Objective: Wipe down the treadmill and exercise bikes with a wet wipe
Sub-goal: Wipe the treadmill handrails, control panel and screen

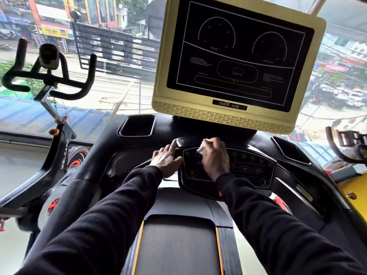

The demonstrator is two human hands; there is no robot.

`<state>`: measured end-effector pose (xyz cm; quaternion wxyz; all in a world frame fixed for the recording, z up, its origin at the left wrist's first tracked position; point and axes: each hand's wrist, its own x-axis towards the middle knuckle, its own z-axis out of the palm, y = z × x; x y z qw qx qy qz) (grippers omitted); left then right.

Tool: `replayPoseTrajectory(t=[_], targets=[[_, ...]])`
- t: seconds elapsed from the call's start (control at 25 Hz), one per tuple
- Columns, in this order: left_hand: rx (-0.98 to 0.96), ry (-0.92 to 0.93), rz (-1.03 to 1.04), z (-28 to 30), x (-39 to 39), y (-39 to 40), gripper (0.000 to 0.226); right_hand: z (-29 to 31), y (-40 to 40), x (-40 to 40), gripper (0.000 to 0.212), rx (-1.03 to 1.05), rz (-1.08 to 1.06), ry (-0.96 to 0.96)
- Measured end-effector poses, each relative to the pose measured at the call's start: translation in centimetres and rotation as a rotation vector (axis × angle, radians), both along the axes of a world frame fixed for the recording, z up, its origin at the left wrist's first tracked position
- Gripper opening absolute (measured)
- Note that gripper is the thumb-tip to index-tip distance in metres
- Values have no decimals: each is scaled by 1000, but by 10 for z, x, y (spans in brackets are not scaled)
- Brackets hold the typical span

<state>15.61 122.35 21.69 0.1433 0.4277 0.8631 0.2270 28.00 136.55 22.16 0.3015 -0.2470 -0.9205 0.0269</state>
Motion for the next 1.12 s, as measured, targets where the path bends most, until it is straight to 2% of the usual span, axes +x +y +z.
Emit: replayPoseTrajectory(t=[0.08, 0.12, 0.2, 0.28, 0.36, 0.44, 0.6, 0.72, 0.8, 0.92, 1.0, 1.12], targets=[[23, 13, 22, -3, 0, 1, 72, -3, 4, 0, 23, 17, -123, 2], [23, 23, 24, -3, -1, 1, 70, -8, 0, -3, 27, 49, -85, -9], [18, 27, 14, -4, -3, 3, 68, -20, -12, -7, 34, 111, 140, -41], [16, 36, 17, -6, -3, 4, 66, -17, -17, -14, 30, 122, 312, -50], [23, 45, 20, -4, -2, 4, 65, -3, -15, -28, 26, 86, 291, -64], [24, 47, 22, -3, 0, 4, 66, 12, -15, -41, 30, 27, 232, -200], [1, 31, 10, -4, -1, 2, 71, 30, -17, -65, 39, -94, 296, -536], [-7, 16, 6, -4, -2, 3, 74, 31, -12, -79, 43, -94, 225, -624], [-16, -2, 12, -5, -3, 2, 76, 23, -14, -77, 39, -94, 251, -535], [-25, 1, -3, -5, -4, 1, 88, 3, -22, -58, 35, -23, 347, -200], [3, -11, 15, -6, -4, 1, 81, -14, -25, -44, 35, 20, 347, -26], [16, 17, -12, -6, -7, 0, 70, -33, -45, -26, 34, -33, 324, 75]])
